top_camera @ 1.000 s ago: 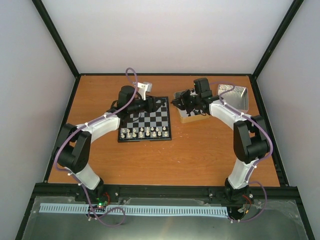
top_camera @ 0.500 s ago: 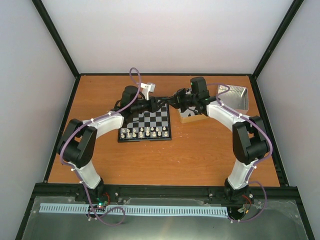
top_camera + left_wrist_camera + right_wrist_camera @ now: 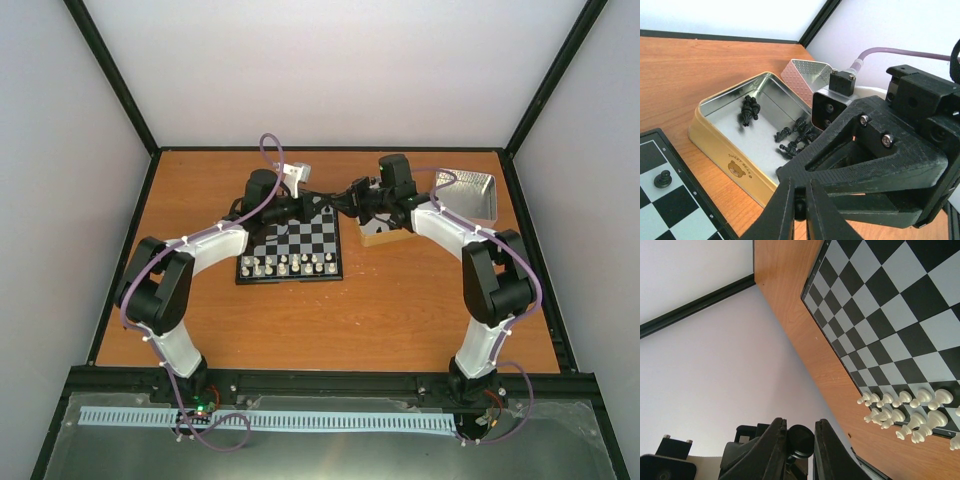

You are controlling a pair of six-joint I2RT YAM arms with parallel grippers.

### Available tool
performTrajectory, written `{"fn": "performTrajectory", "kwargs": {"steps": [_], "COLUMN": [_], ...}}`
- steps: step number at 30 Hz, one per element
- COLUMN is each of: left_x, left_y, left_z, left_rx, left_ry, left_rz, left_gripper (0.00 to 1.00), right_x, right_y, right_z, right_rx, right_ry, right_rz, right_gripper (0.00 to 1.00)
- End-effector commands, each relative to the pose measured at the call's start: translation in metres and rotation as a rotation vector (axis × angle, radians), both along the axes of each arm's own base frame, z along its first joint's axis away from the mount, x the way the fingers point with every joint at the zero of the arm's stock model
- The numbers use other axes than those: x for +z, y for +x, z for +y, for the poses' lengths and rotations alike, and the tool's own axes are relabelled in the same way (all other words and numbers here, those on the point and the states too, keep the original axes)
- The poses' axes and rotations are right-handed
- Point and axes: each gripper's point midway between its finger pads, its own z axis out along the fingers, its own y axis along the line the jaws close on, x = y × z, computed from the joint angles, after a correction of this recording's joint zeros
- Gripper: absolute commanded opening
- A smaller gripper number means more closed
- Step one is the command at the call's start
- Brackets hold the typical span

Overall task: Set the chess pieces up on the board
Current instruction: Place the chess piece on the chessboard.

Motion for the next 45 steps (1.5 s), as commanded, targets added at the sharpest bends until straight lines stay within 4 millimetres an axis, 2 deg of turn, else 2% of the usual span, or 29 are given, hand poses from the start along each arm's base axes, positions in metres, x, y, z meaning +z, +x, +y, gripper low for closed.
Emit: {"fn": "performTrajectory", "kwargs": {"steps": [1,9,14,17,19,25,27,28,30,33,35,40,45], "left_x": [0.016,0.011,0.011,0.009,0.009,0.010,0.009,0.007,0.004,-0.006,-0.019,-0.045,-0.074], "left_y": [0.002,-0.001,-0.006,-0.008,-0.009,-0.007,-0.006,-0.006,-0.003,0.003,0.009,0.027,0.045], "left_z": [-0.007,-0.004,-0.007,-0.008,-0.008,-0.007,-0.005,-0.005,-0.001,0.008,0.016,0.036,0.043], "left_rx": [-0.024,-0.023,-0.057,-0.068,-0.067,-0.056,-0.046,-0.042,-0.023,0.023,0.061,0.142,0.176], "left_ry": [-0.006,0.024,0.017,0.013,0.014,0.017,0.024,0.030,0.060,0.142,0.227,0.434,0.578], "left_rz": [-0.067,-0.057,-0.039,-0.032,-0.031,-0.040,-0.040,-0.038,-0.036,-0.027,-0.008,0.049,0.171], "left_gripper": [0.01,0.02,0.20,0.22,0.20,0.03,0.01,0.01,0.01,0.01,0.02,0.02,0.03], "right_x": [0.004,0.000,0.001,0.003,0.002,0.002,0.002,0.001,0.000,-0.008,-0.010,0.000,-0.001], "right_y": [-0.001,0.003,0.005,0.006,0.005,0.004,0.004,0.004,0.007,0.021,0.030,0.044,0.035], "right_z": [0.010,0.009,0.009,0.010,0.009,0.009,0.009,0.008,0.005,-0.016,-0.039,-0.103,-0.144], "right_rx": [0.027,0.014,0.004,0.003,0.001,0.004,0.006,0.005,0.011,0.029,0.022,-0.034,0.009], "right_ry": [0.018,0.003,0.013,0.017,0.016,0.020,0.016,0.010,-0.023,-0.195,-0.311,-0.565,-0.850], "right_rz": [0.004,-0.005,-0.007,-0.009,-0.005,-0.004,-0.006,-0.009,-0.040,-0.130,-0.187,-0.347,-0.405], "right_gripper": [0.13,0.17,0.13,0.12,0.12,0.12,0.14,0.17,0.31,0.49,0.54,0.56,0.57]}}
